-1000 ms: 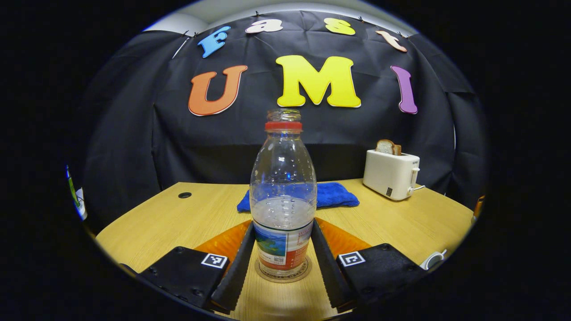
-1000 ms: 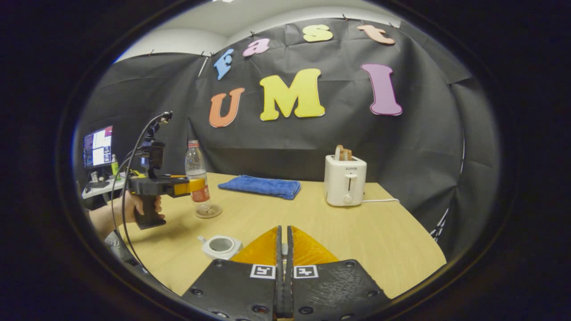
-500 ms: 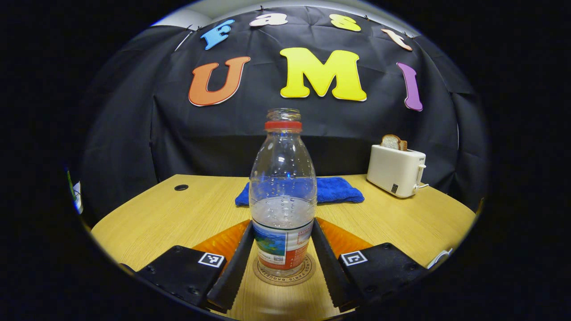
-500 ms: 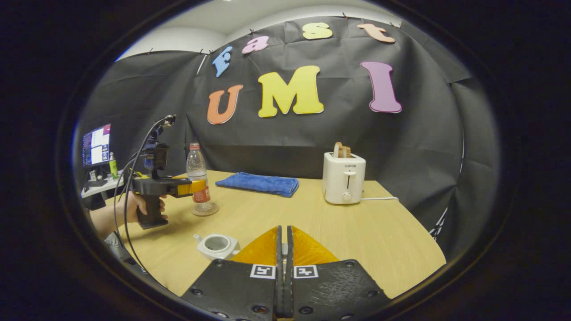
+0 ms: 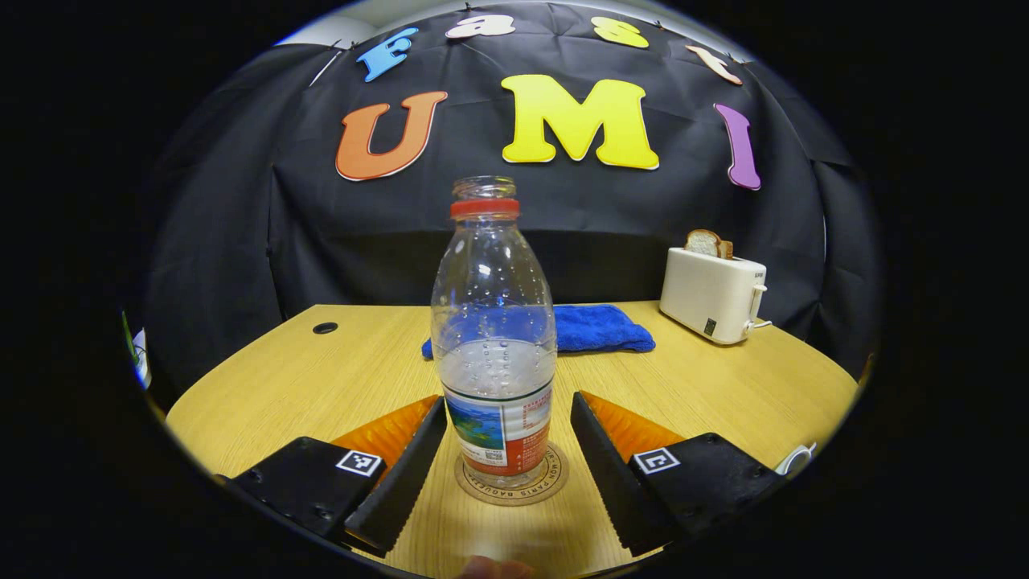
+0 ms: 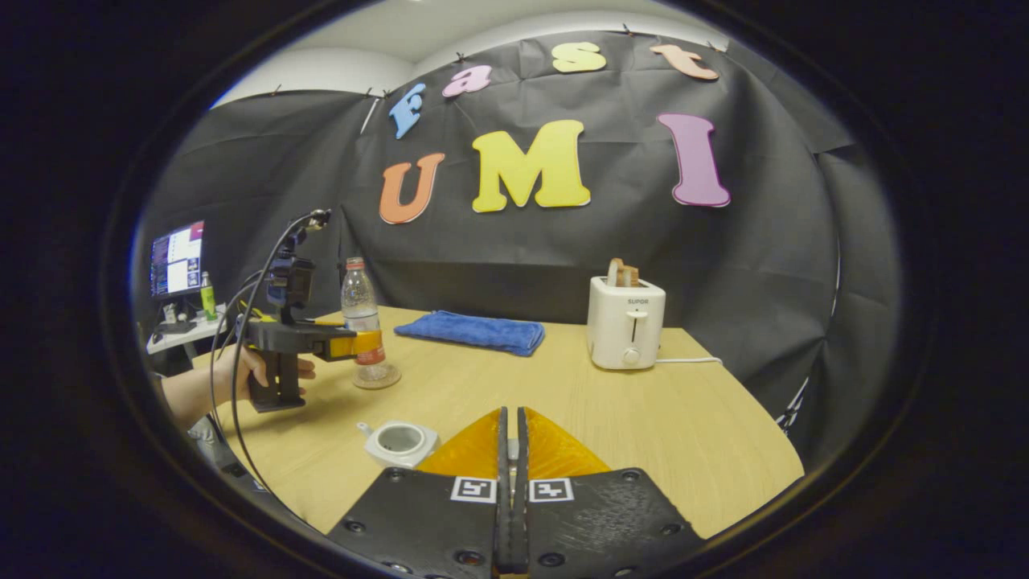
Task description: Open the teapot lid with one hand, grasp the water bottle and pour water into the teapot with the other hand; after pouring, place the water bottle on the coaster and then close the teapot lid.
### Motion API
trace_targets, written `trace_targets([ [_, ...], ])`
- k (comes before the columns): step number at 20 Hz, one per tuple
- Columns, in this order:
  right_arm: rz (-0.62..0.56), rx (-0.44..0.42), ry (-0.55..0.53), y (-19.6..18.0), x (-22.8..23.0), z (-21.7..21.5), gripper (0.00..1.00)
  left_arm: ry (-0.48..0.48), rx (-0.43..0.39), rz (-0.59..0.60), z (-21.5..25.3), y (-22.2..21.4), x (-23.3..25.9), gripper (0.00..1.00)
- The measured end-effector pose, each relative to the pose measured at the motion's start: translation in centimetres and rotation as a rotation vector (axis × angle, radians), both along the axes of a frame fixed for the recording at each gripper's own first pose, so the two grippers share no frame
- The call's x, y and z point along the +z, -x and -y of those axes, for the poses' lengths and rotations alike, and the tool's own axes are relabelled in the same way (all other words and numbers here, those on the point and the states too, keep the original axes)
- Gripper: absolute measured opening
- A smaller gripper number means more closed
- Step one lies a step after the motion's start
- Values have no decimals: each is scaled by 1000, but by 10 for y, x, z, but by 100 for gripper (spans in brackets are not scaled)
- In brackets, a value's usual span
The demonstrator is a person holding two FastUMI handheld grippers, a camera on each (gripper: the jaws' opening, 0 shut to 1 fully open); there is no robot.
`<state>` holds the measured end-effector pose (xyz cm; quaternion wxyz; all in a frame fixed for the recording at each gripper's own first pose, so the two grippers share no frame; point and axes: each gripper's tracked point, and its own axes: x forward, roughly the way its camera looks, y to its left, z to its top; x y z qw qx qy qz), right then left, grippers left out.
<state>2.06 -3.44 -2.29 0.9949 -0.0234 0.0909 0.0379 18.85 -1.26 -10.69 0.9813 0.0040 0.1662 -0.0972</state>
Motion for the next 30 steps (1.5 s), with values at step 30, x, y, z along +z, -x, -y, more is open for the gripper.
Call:
trace_targets([
  [30,1,228,21,-51,-37,-112,0,-54,200,220,-80,135,71,97],
])
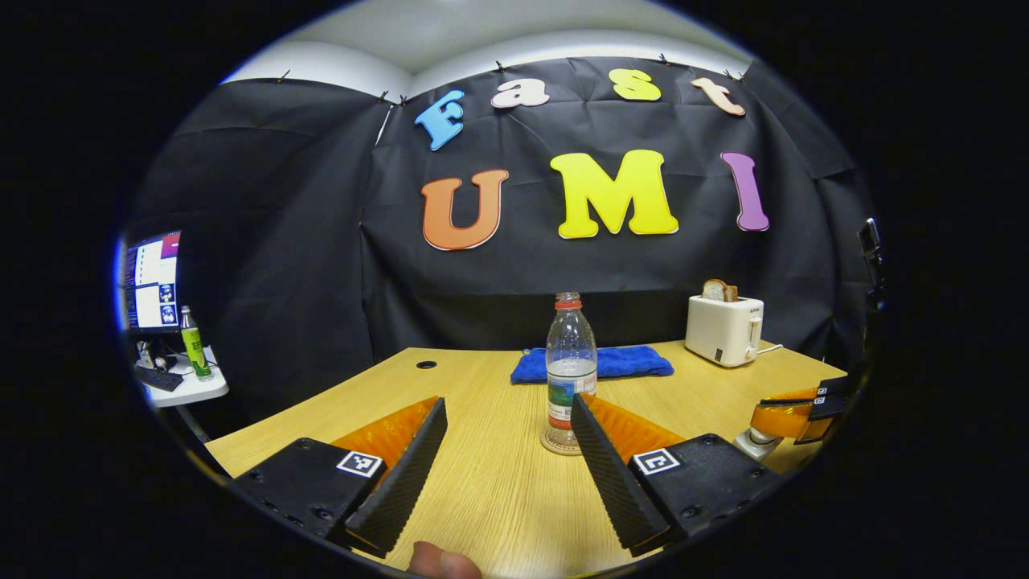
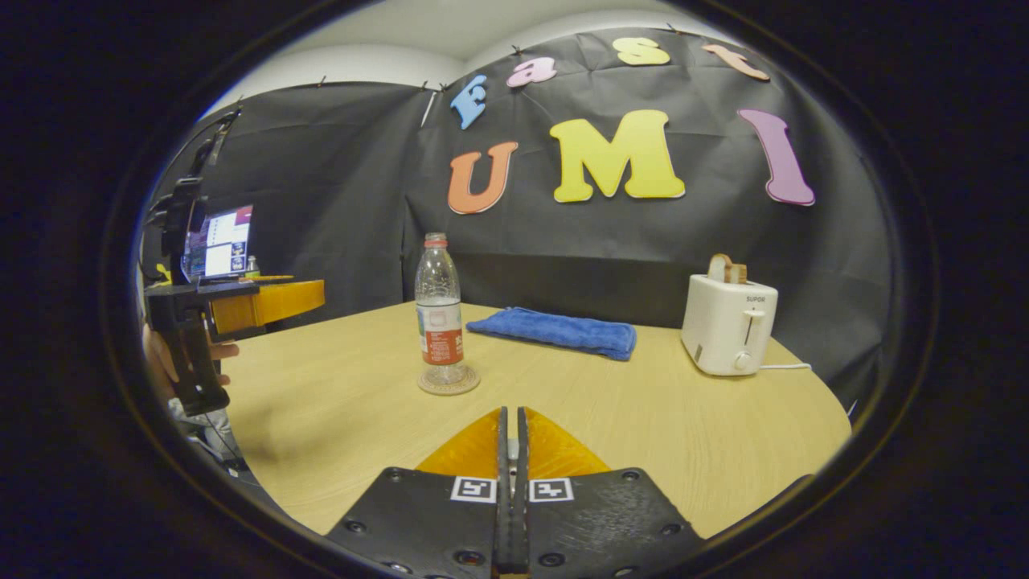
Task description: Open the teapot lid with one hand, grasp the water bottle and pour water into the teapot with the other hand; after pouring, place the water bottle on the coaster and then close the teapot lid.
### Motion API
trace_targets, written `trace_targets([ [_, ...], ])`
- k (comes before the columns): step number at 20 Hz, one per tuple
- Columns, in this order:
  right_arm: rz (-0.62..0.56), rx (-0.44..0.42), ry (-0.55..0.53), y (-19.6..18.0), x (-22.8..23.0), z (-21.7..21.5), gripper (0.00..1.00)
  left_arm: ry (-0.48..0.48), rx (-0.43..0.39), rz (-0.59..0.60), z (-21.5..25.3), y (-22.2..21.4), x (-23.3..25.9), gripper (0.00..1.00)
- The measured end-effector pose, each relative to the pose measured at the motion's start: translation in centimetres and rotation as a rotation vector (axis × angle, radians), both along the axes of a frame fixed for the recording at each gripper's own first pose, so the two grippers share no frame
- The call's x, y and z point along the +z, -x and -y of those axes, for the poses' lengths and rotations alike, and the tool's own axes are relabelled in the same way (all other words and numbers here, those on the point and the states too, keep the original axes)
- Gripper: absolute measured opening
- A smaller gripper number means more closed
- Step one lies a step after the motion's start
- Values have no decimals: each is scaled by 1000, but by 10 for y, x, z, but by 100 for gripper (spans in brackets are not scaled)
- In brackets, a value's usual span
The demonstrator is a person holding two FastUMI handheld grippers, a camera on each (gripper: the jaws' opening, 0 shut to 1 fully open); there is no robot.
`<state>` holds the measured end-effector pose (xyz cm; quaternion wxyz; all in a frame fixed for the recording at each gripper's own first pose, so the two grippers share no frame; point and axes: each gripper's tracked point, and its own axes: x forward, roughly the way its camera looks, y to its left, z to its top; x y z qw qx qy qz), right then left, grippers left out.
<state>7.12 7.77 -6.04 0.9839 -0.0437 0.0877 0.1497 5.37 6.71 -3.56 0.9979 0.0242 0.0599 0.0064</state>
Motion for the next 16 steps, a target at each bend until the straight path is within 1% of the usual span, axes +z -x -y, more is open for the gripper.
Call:
trace_targets([
  [6,-7,0,6,0,-8,2,0,8,4,7,4,3,5,97],
  [9,5,-12,35,0,-9,3,0,6,1,25,10,6,14,97],
  [10,9,-14,41,0,-8,3,2,5,-3,32,13,7,17,97],
  [12,15,-23,39,3,-8,5,10,6,-13,47,20,11,23,97],
  [13,23,-24,25,5,-3,6,12,4,-16,52,24,13,25,97],
  [14,38,-25,7,6,3,7,21,0,-18,59,26,15,29,97],
  [16,71,-45,-25,11,18,12,53,-2,-26,74,34,19,37,97],
])
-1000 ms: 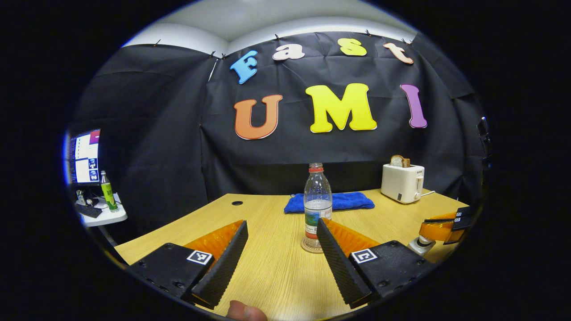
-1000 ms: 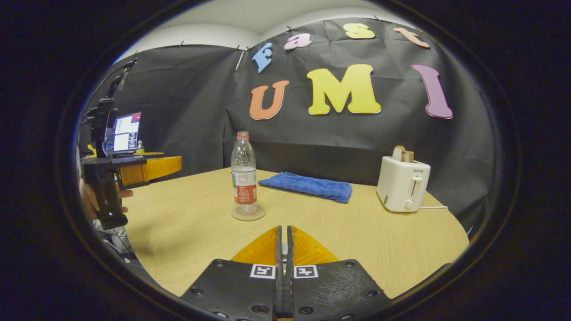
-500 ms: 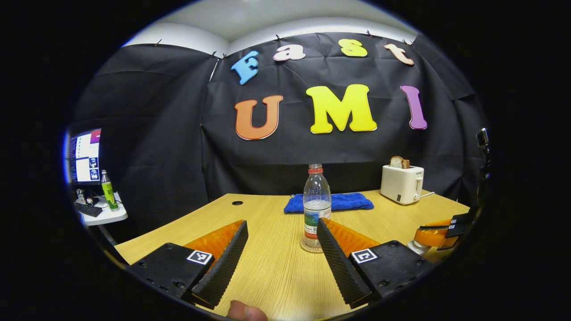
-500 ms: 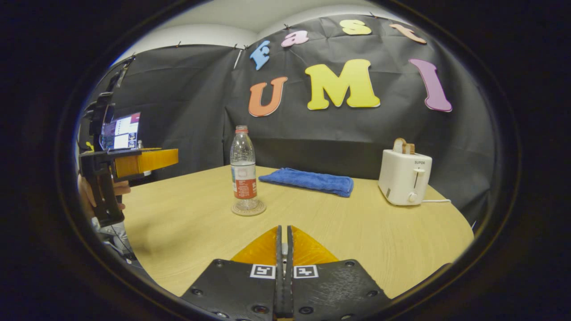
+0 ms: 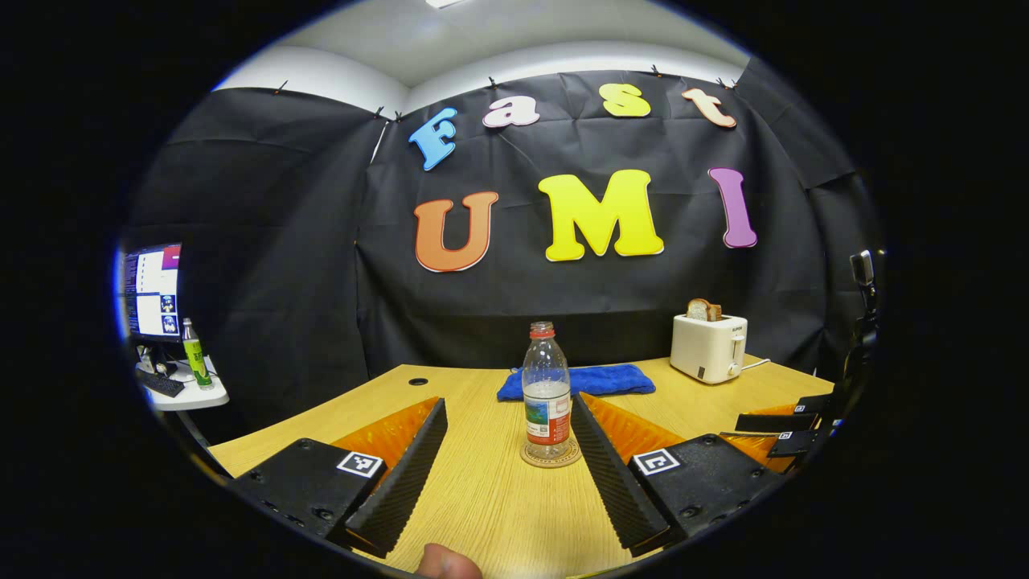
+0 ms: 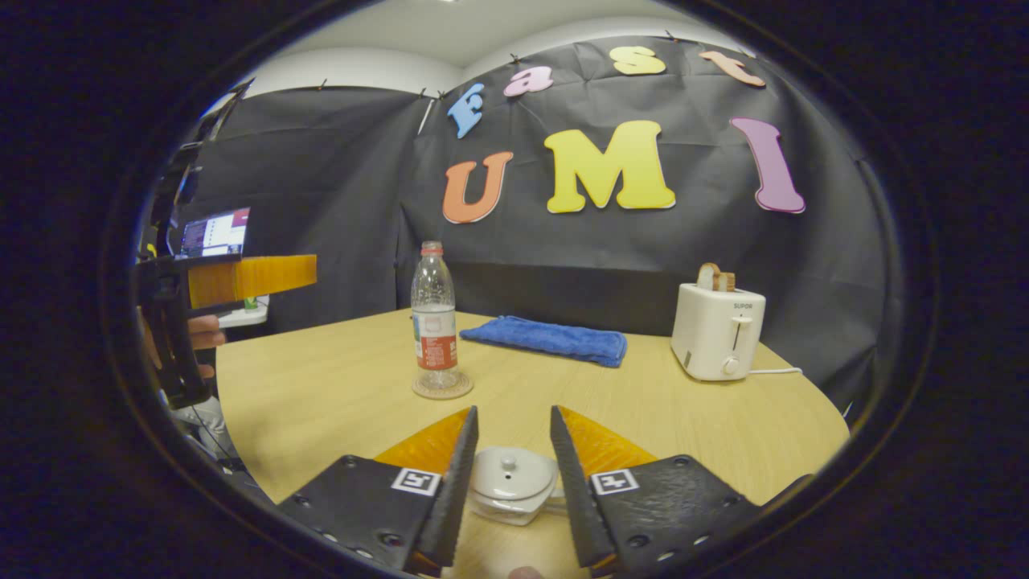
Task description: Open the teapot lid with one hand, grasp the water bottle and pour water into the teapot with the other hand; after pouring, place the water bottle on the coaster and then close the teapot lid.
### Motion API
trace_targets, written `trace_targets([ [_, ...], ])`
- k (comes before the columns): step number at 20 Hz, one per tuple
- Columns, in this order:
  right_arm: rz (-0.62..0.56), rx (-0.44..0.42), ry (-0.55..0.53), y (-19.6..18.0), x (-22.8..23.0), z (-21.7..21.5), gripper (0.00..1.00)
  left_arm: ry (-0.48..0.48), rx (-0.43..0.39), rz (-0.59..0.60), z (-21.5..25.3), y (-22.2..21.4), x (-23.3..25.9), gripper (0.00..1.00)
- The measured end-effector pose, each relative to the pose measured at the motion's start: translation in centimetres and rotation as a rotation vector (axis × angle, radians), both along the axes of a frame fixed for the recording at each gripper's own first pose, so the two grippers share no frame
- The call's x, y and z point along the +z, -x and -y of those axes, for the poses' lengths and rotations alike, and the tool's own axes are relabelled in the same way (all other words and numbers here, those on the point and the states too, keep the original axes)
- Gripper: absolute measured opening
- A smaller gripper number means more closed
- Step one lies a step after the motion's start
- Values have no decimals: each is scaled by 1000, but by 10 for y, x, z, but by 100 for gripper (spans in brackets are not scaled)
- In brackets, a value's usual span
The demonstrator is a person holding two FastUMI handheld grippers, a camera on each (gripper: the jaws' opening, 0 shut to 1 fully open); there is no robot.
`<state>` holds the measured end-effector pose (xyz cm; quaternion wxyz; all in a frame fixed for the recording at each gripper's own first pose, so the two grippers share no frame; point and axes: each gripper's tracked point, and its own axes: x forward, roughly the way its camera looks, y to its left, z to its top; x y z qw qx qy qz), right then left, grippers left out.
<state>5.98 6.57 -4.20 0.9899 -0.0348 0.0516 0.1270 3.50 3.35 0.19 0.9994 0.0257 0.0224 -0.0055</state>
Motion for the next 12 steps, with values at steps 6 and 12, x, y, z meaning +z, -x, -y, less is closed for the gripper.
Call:
trace_targets([
  [6,98,-181,-32,30,63,44,96,-12,-55,60,28,12,47,97],
  [12,259,-280,-10,84,157,70,96,-53,-105,169,47,31,119,96],
])
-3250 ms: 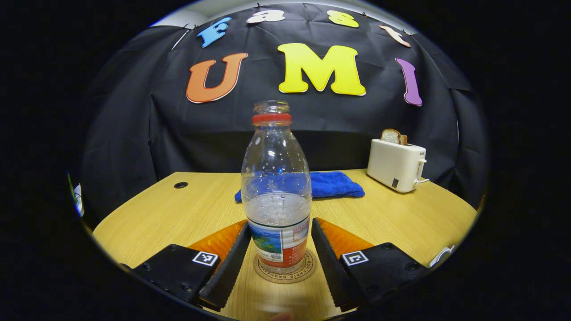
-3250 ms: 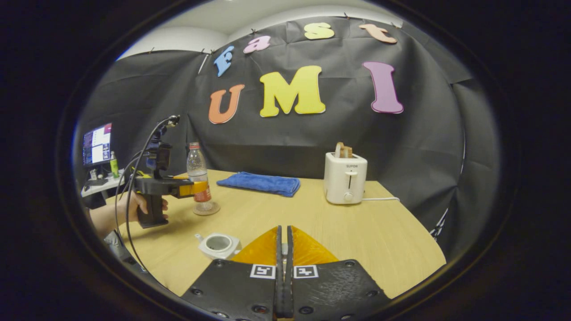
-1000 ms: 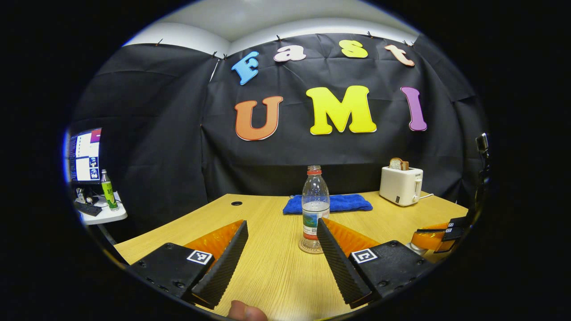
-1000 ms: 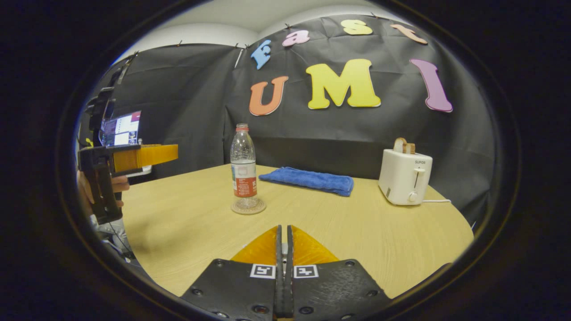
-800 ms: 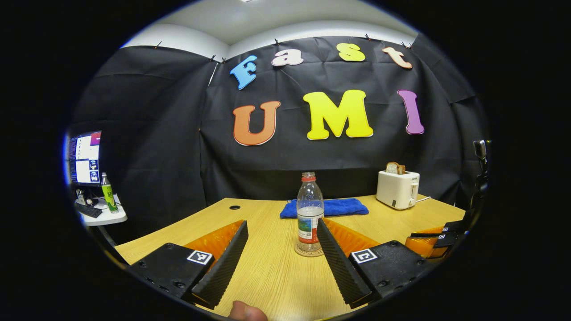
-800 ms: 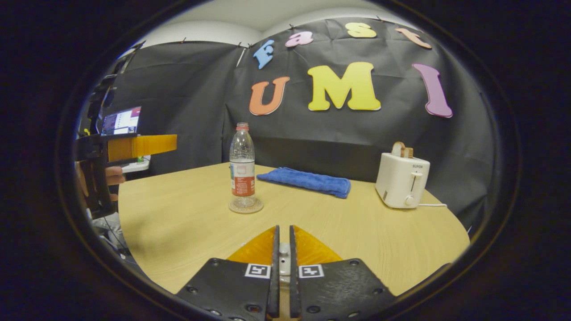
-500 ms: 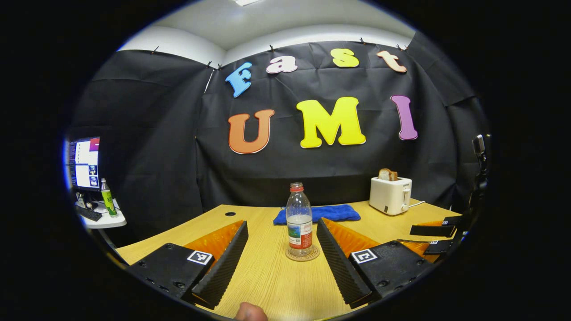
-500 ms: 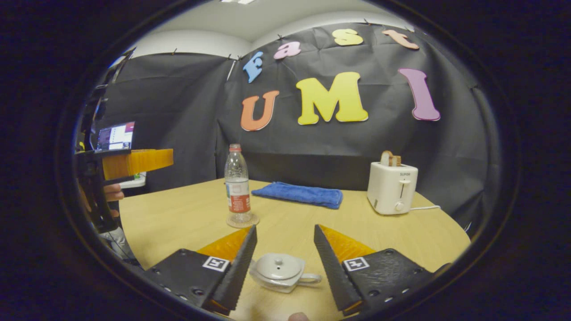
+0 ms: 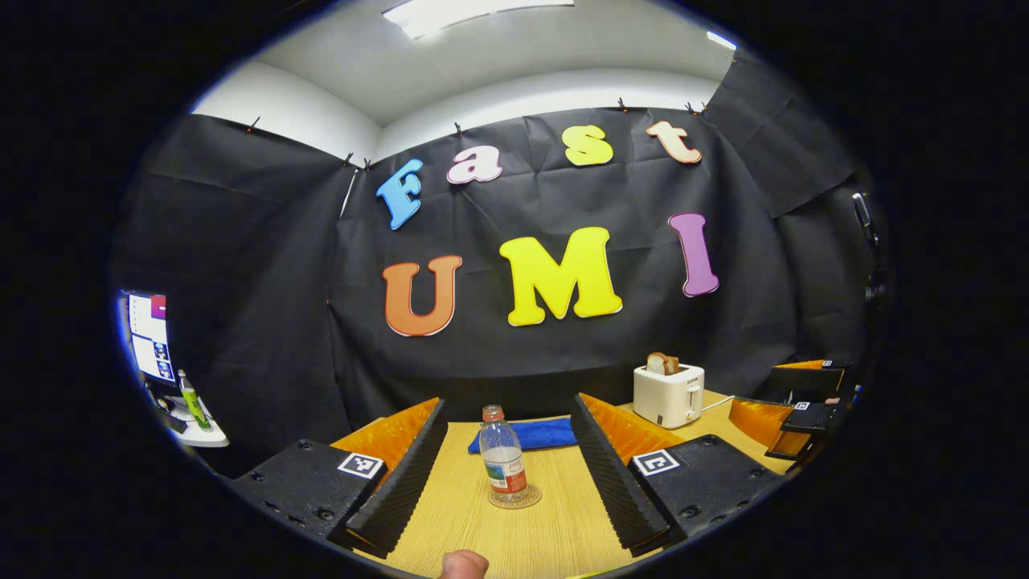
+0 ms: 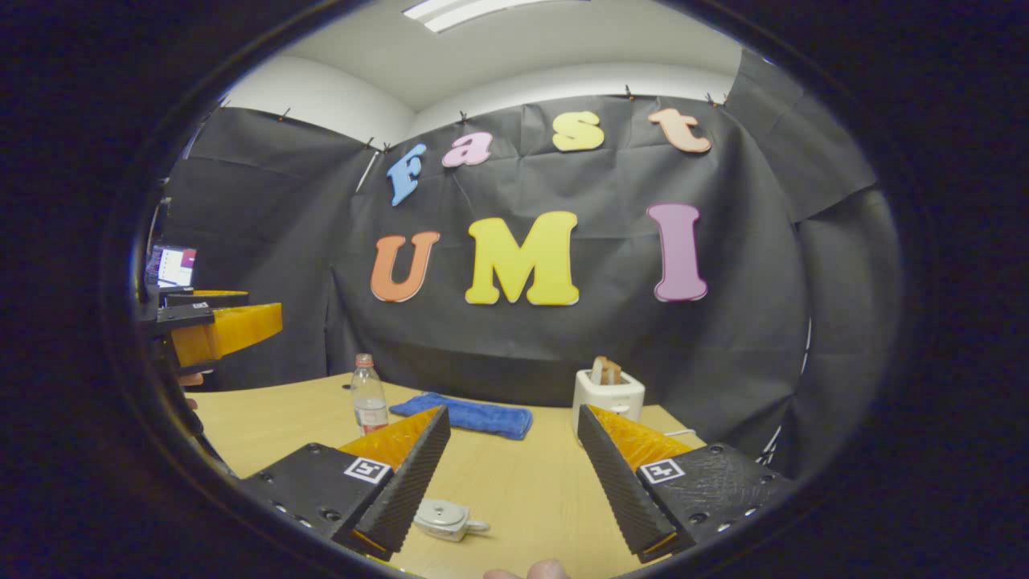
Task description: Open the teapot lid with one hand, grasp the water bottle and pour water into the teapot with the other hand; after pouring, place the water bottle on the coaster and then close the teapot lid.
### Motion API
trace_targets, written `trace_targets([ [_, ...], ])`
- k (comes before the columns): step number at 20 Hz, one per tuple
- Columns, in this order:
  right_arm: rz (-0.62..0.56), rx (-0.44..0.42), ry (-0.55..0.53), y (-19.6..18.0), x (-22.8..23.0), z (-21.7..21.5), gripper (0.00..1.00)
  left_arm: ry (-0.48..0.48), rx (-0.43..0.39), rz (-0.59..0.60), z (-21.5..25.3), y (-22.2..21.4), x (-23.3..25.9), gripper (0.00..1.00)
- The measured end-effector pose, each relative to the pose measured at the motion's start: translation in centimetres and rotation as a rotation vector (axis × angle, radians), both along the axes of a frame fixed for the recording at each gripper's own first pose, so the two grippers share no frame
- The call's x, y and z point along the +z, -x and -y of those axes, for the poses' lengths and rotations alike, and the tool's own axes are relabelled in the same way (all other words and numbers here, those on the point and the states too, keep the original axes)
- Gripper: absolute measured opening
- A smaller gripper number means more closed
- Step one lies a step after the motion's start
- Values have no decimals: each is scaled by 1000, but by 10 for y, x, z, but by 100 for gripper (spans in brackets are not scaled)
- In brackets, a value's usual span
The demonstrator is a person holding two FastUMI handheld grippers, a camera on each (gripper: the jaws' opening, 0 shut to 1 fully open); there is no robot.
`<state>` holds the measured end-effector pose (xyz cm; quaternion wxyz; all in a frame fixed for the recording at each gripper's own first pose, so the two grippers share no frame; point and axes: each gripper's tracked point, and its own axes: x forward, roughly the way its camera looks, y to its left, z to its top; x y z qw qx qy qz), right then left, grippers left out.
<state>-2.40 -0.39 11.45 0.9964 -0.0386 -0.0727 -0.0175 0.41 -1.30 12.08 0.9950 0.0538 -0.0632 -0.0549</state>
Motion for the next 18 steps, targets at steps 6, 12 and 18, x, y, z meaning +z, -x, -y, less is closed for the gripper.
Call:
trace_targets([
  [6,46,-21,-10,33,24,4,96,-23,8,-10,11,24,-2,96],
  [12,28,-19,-57,39,14,9,96,9,11,-13,16,33,-11,96],
  [18,25,-11,-51,38,3,3,96,6,28,-43,14,32,-30,97],
])
